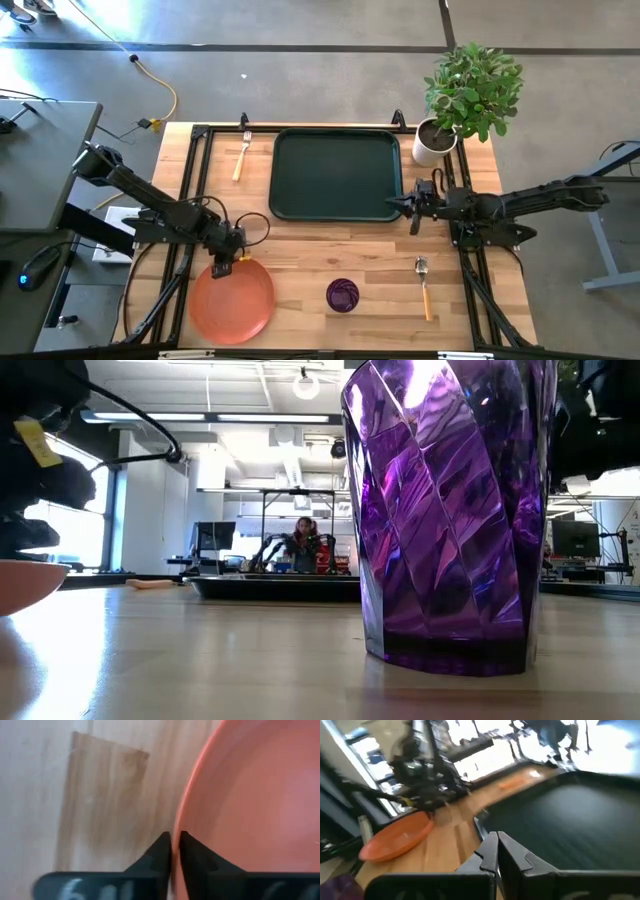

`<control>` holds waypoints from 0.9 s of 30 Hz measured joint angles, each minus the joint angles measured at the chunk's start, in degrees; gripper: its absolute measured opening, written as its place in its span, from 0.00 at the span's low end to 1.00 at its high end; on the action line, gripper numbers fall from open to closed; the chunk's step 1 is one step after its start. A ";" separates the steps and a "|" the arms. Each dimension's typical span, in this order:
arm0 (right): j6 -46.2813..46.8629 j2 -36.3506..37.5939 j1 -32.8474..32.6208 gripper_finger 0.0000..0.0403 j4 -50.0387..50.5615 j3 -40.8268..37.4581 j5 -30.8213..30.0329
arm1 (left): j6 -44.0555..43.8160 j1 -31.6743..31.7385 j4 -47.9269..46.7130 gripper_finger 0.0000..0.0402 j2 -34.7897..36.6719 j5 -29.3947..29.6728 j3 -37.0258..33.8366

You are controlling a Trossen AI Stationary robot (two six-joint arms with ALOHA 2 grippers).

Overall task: Pick and place plate/cup/fork/spoon on tray
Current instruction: Put the orange plate on the dark green tray

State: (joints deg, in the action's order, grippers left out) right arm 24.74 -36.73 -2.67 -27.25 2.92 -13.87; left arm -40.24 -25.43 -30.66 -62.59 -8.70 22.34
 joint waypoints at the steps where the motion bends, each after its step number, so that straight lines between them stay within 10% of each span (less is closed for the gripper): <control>1: 1.81 -0.52 0.01 0.00 0.90 0.00 -0.08 | 1.01 0.47 0.62 0.02 -0.17 0.04 0.03; 17: 12.30 -7.54 -0.01 0.00 6.18 0.00 -7.35 | 13.35 9.78 2.37 0.01 -0.40 5.73 6.64; 27: 6.04 -7.54 -0.02 0.00 0.94 0.00 10.99 | 21.08 10.25 4.05 0.01 -0.42 7.16 13.36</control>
State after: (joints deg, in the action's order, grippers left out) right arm 30.78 -44.27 -2.69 -26.30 2.92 -2.88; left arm -19.16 -15.18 -26.61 -63.00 -1.54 35.70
